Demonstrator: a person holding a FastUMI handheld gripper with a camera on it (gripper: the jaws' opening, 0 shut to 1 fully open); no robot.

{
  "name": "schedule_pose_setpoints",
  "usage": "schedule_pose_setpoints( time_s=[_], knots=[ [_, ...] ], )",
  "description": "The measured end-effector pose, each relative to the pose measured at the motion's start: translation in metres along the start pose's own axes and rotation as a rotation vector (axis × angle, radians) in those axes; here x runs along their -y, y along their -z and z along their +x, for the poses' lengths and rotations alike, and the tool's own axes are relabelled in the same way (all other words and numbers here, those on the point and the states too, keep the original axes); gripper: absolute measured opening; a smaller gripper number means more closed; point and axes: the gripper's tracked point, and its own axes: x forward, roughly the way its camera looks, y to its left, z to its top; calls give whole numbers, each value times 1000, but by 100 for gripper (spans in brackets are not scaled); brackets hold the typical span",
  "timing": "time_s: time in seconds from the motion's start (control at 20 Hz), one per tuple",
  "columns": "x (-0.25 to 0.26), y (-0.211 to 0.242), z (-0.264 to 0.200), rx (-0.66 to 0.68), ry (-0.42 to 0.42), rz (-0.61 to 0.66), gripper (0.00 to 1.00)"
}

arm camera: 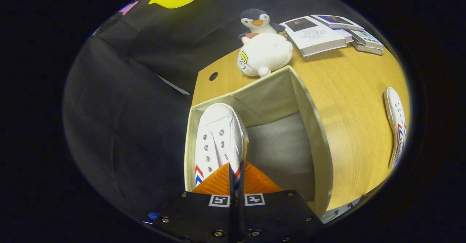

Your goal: Open the storage box then place both shoes into the box .Put the left shoe in first, then the right shoe, with the right side of both shoes facing outward in a uniform manner.

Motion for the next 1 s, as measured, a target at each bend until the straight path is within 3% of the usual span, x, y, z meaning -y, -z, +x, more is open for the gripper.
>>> schedule_pose_setpoints(
  time_s=[0.55, 0.65, 0.75, 0.85, 1.0],
  knots=[
    [14, 18, 32, -55, 54, -4, 4],
    [-2, 13, 24, -42, -33, 0, 25],
    [-11, 5, 11, -7, -78, -7, 62],
    [-10, -1, -3, 25, -70, -49, 99],
    [-6, -11, -36, 65, -90, -118, 98]
  ],
)
